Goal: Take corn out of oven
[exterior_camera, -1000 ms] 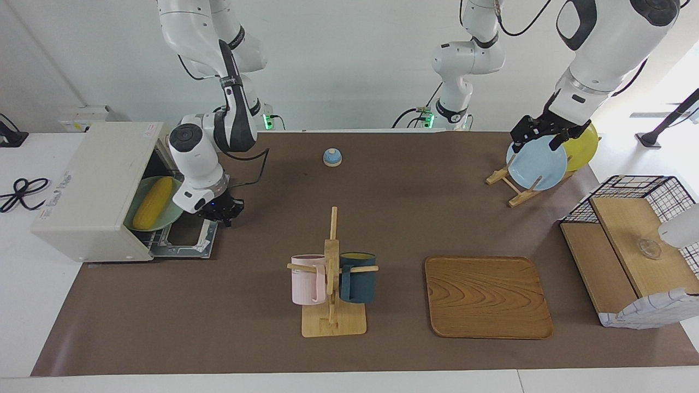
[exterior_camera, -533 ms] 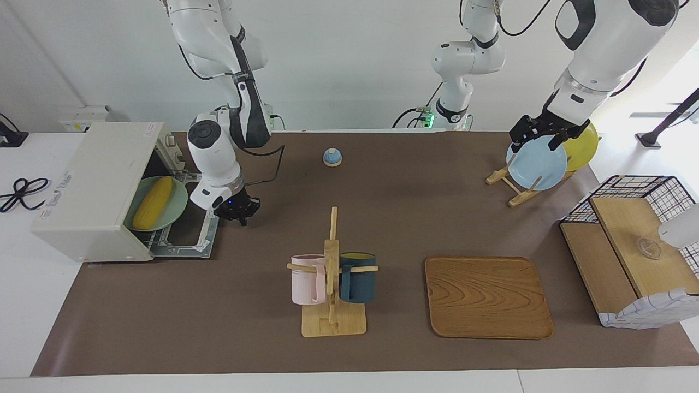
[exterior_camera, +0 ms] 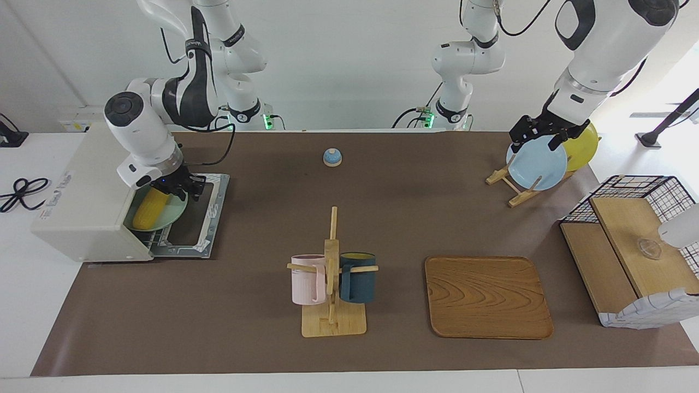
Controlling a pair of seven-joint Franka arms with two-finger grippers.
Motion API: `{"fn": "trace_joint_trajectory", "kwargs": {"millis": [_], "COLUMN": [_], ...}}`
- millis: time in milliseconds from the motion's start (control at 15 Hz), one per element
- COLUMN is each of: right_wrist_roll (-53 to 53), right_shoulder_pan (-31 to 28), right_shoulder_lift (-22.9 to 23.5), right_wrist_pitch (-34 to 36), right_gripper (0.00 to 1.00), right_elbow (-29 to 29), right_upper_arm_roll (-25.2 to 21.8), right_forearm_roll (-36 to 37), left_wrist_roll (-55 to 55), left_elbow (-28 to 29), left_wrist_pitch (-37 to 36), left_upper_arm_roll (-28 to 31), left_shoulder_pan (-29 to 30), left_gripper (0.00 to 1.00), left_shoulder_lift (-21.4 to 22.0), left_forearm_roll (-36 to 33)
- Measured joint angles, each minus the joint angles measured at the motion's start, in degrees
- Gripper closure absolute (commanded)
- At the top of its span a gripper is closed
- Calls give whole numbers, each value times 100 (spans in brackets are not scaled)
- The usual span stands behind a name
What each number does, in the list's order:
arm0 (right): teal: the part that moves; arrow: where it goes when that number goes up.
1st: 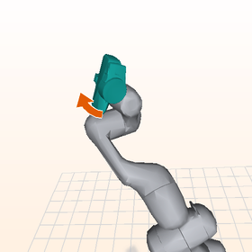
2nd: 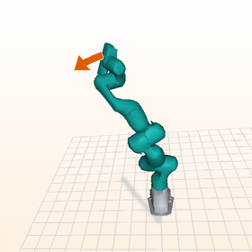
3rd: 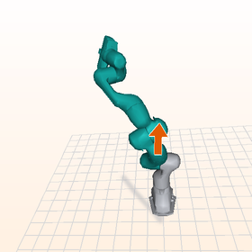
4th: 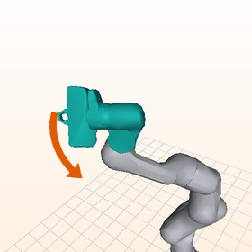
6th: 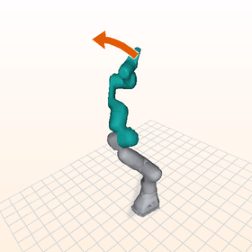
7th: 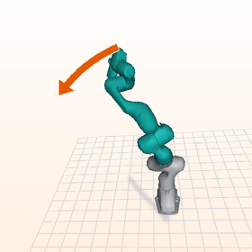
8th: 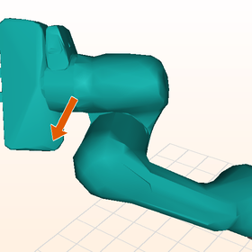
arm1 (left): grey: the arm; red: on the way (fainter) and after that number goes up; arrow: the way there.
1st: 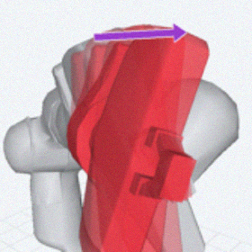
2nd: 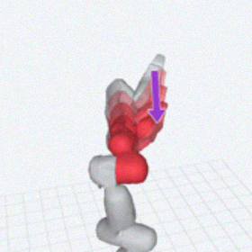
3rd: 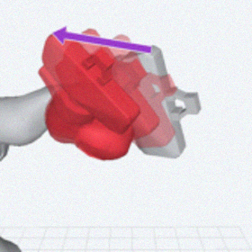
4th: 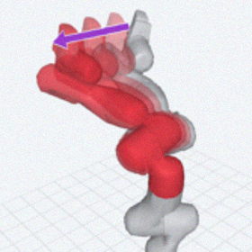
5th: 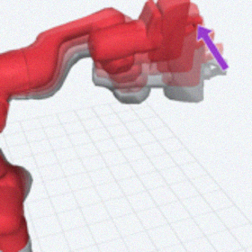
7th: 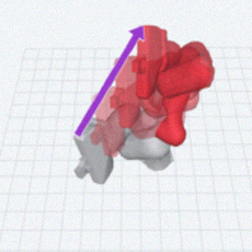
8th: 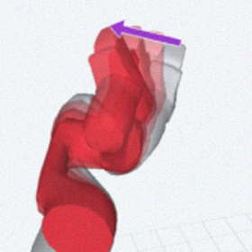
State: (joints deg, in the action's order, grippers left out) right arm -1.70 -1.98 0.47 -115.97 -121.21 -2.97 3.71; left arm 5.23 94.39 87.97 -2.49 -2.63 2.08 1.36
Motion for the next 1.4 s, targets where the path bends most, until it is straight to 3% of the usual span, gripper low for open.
{"fn": "trace_joint_trajectory", "kwargs": {"millis": [533,600,667,800,1200,1400], "right_wrist_roll": [-135,-208,-268,-309,-315,-294], "right_shoulder_pan": [-197,-236,-273,-299,-247,164], "right_shoulder_lift": [-32,-38,-44,-57,-164,-163], "right_wrist_pitch": [-626,-676,-727,-796,-801,-648], "right_gripper": [66,73,89,100,100,100], "right_elbow": [-476,-515,-542,-596,-632,-531], "right_upper_arm_roll": [0,-1,-1,1,100,135], "right_forearm_roll": [12,12,12,11,99,116], "left_wrist_roll": [0,0,0,-3,-5,-5], "left_elbow": [0,0,0,0,0,0], "left_wrist_pitch": [5,6,6,6,6,6], "left_upper_arm_roll": [0,0,0,0,-5,-5], "left_shoulder_pan": [0,0,0,0,0,0], "left_gripper": [0,0,0,0,0,0], "left_shoulder_lift": [0,0,0,0,0,0], "left_forearm_roll": [0,0,0,0,0,0]}}
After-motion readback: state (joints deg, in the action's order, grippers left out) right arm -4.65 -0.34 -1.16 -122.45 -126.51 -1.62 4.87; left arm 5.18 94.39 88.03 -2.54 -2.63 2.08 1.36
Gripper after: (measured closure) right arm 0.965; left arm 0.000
